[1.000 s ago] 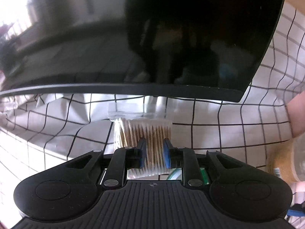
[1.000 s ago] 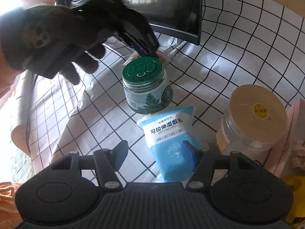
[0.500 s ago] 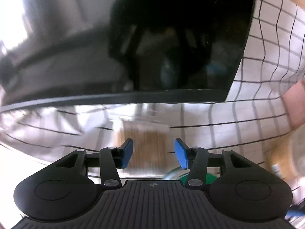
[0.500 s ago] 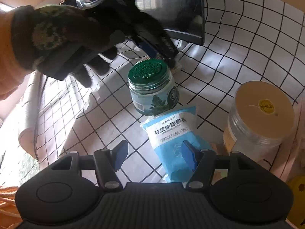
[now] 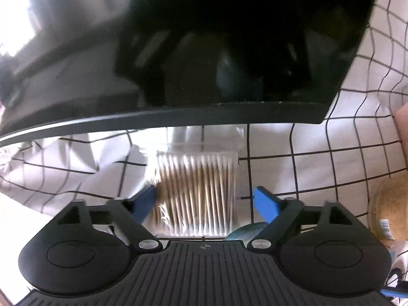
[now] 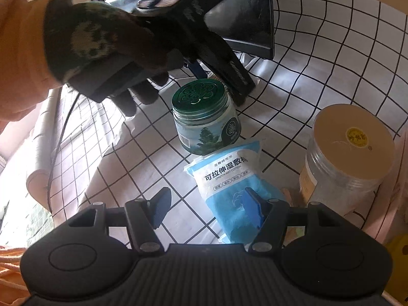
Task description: Organize soft objects
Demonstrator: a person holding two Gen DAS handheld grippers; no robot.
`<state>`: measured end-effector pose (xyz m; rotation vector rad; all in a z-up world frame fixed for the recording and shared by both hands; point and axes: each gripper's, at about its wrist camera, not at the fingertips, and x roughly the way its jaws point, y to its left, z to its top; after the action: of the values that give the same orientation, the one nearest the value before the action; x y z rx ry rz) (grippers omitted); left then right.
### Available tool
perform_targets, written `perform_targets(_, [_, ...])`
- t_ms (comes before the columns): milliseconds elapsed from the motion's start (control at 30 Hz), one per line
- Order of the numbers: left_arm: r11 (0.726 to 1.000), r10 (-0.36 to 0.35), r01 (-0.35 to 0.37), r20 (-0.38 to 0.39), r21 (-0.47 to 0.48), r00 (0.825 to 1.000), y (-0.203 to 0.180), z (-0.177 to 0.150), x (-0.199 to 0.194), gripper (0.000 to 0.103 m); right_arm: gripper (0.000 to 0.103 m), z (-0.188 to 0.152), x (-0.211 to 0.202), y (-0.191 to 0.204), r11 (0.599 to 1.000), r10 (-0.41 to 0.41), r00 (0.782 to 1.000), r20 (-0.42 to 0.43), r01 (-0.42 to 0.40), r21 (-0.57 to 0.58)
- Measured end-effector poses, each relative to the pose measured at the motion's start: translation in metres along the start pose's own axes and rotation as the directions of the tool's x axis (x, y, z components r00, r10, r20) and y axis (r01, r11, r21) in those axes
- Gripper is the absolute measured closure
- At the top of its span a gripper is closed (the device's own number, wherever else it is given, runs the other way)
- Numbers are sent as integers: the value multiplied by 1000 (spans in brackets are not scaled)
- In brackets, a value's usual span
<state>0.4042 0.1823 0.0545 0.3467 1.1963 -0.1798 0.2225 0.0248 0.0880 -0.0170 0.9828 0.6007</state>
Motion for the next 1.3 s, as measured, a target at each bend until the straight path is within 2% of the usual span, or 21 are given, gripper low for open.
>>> perform_targets(200, [1000, 5, -5, 7, -3, 1000, 1, -1, 7, 12, 41, -2, 0, 1, 1000, -6, 1000, -1, 6, -22])
perform_targets(333, [998, -61, 62, 62, -14, 996, 11, -8, 4, 12, 41, -2, 0, 1, 1000, -10, 1000, 6, 10, -25])
perform_targets(433, [990, -131, 136, 102, -41, 986, 25, -14, 8, 12, 41, -1, 0, 0, 1000, -13, 1000, 8, 13, -8])
perform_targets(500, [986, -154, 160, 109, -45, 982, 28, -16, 9, 12, 41, 2, 0, 3, 999, -31, 1000, -1, 31, -20])
perform_targets(567, [985, -166, 171, 109, -30, 980, 31, -17, 9, 16, 41, 4, -3, 7, 997, -61, 998, -1, 61, -48])
perform_targets(600, [986, -164, 168, 112, -23, 980, 33, -18, 8, 25, 41, 6, -6, 8, 996, -73, 997, 2, 73, -60])
perform_targets(700, [979, -192, 199, 126, -41, 973, 43, -19, 3, 29, 41, 9, -15, 13, 986, -127, 992, 0, 126, -113])
perform_targets(800, [965, -233, 248, 152, -85, 961, 61, -26, -1, 30, 41, 11, -21, 17, 968, -190, 982, -23, 183, -173])
perform_targets(933, [948, -277, 300, 188, -107, 942, 78, -39, -12, 30, 40, 15, -18, 25, 945, -230, 971, -69, 206, -254])
perform_targets(1133, [946, -289, 314, 232, -81, 929, 82, -57, -39, 30, 41, 19, 12, 33, 909, -273, 953, -127, 213, -359])
perform_targets(1300, [944, -285, 318, 268, -85, 920, 89, -64, -54, 31, 40, 24, 38, 27, 929, -243, 953, -183, 174, -327])
